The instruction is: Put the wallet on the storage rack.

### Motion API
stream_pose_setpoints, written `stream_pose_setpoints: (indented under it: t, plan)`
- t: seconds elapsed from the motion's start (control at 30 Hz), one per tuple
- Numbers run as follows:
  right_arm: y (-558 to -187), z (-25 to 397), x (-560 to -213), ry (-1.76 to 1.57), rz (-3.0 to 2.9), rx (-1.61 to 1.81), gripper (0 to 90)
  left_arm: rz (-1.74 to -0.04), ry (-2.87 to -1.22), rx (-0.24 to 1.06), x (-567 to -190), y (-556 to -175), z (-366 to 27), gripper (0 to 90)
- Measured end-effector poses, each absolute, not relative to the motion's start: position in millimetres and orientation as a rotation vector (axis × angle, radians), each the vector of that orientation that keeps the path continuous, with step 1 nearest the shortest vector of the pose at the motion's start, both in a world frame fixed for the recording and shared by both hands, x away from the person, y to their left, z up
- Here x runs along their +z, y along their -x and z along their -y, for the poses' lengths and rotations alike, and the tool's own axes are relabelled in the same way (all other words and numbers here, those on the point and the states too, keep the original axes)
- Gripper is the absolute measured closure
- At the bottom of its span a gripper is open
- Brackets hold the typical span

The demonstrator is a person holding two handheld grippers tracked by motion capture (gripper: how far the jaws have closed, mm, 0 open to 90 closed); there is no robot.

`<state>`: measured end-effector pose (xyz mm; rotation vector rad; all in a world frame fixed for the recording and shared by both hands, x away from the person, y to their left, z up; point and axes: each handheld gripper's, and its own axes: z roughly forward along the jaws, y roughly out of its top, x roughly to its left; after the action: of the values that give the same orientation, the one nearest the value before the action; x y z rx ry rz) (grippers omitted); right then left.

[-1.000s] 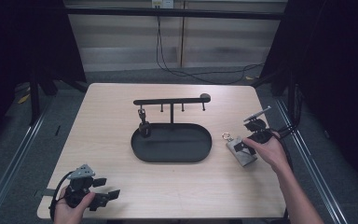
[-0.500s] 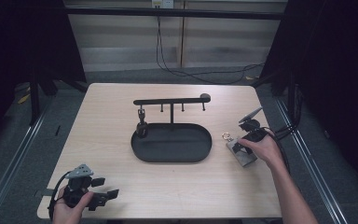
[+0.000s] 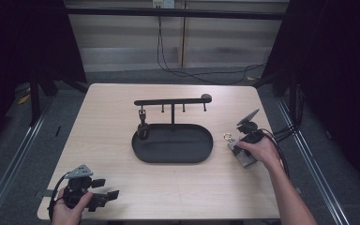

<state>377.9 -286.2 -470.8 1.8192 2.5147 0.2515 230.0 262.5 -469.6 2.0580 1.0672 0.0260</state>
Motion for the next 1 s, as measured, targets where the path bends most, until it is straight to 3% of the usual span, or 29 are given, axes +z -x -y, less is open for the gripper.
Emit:
stream_pose_setpoints:
  t: [0.3,1.0]
  plan:
    - [-382,284,-466,-1.83,-2.521,0.217,32.8,-1.032,-2.069,0.013,-469,-229,-260,20.9]
    - [-383,287,-446,-1.862,-2.52,0.274,33.6,-1.007,-2.092,-0.001,-470,-231,-258,20.9]
